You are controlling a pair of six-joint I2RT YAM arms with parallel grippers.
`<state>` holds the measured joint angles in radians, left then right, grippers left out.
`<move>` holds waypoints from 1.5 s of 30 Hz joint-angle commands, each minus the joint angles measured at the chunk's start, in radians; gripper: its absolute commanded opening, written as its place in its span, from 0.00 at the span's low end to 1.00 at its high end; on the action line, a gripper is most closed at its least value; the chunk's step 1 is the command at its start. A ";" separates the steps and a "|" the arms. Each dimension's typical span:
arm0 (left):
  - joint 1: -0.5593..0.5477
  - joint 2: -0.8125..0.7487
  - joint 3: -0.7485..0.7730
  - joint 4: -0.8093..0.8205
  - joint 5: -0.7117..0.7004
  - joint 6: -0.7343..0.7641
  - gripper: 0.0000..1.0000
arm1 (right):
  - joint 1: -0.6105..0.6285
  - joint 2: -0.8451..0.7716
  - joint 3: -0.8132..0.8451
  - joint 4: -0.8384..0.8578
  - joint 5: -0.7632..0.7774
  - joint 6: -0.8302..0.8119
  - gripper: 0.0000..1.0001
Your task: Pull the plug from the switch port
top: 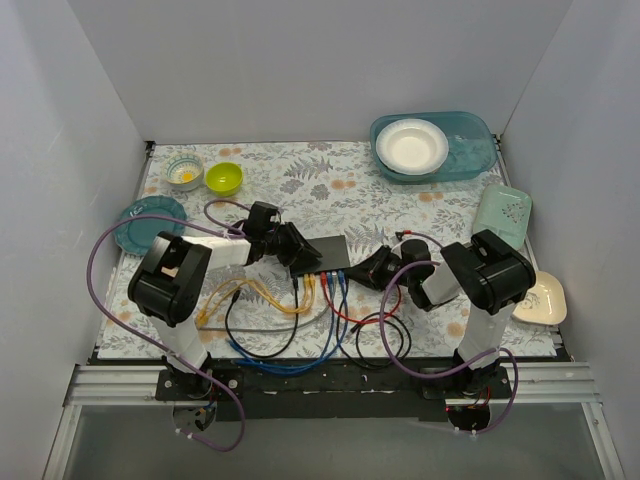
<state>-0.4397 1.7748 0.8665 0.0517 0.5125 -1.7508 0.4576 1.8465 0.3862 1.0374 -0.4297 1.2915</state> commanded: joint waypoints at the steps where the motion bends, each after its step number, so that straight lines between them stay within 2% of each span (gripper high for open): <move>1: -0.001 -0.055 -0.044 -0.087 -0.054 0.024 0.24 | 0.000 0.023 0.109 -0.209 0.029 -0.174 0.14; 10: 0.015 -0.156 -0.116 -0.098 -0.114 -0.003 0.24 | 0.064 0.026 0.181 -0.315 -0.014 -0.227 0.13; 17: 0.058 -0.216 -0.049 -0.138 -0.184 0.020 0.29 | 0.122 0.026 0.204 -0.379 -0.043 -0.271 0.13; 23: 0.071 -0.101 0.126 -0.161 -0.190 0.069 0.37 | 0.133 0.028 0.232 -0.464 -0.067 -0.339 0.14; 29: 0.071 0.058 0.215 -0.280 -0.239 0.137 0.37 | 0.116 -0.004 0.220 -0.507 -0.046 -0.360 0.19; 33: 0.071 0.083 0.160 -0.335 -0.272 0.140 0.35 | 0.099 0.002 0.238 -0.534 -0.049 -0.376 0.27; 38: 0.071 0.049 0.037 -0.345 -0.307 0.111 0.32 | 0.098 -0.009 0.299 -0.648 -0.020 -0.446 0.35; 45: 0.071 -0.067 -0.076 -0.343 -0.324 0.071 0.31 | 0.096 -0.016 0.330 -0.711 0.000 -0.472 0.36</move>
<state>-0.3683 1.7077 0.8921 -0.1055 0.3210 -1.6978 0.5629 1.8233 0.7124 0.4774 -0.5163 0.8921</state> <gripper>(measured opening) 0.310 0.352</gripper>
